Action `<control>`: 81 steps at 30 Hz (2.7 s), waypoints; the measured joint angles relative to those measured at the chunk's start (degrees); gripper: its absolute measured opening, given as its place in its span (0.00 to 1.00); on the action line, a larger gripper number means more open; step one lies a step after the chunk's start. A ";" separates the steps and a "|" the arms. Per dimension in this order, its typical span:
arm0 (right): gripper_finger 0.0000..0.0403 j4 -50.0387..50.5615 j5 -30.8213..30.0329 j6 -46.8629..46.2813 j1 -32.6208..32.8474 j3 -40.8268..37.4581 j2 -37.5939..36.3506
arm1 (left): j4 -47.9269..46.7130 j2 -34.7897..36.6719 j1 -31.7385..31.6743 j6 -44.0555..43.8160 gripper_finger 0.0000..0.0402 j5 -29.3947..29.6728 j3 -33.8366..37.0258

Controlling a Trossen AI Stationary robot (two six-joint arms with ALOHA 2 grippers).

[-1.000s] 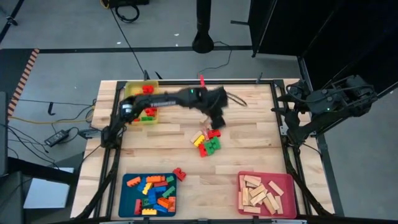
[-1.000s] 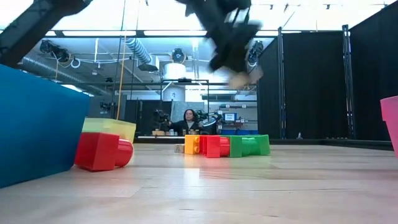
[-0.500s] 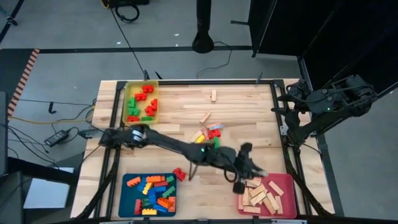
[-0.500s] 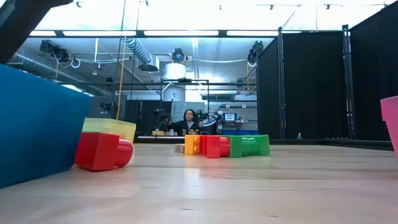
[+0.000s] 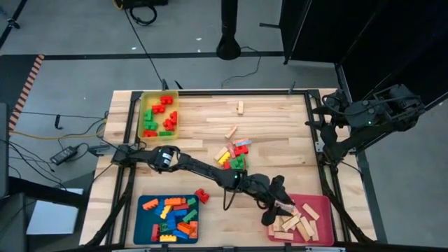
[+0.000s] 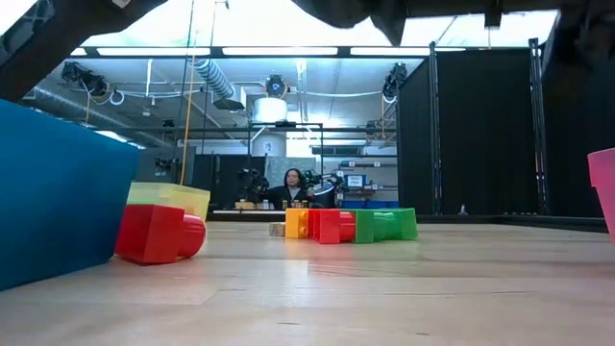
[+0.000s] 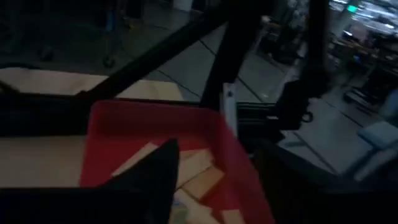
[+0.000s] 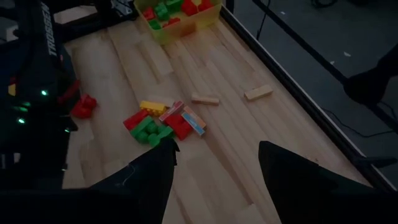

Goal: Sort blocks by size
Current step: Put the wooden block into the red bin

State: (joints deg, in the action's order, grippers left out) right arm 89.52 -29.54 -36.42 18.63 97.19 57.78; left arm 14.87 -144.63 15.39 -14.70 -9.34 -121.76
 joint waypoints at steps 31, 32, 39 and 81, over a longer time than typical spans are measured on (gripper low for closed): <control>0.61 0.17 -2.81 0.66 0.00 0.00 -0.04 | -37.36 16.64 -42.25 -21.15 0.54 18.70 16.01; 0.61 0.20 -3.34 0.66 -0.02 0.00 -0.07 | -36.98 15.64 -42.09 -20.20 0.54 18.93 15.49; 0.61 0.30 -4.12 0.68 -0.02 0.00 -0.09 | -43.58 12.79 -40.39 -17.70 0.54 23.42 8.51; 0.61 0.15 -9.95 0.59 -0.02 0.00 -0.06 | -64.74 4.03 -45.91 19.05 0.54 8.00 -11.94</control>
State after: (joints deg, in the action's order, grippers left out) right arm 89.67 -39.49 -35.84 18.61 97.19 57.72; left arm -49.87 -140.59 -30.53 4.35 -1.34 -133.71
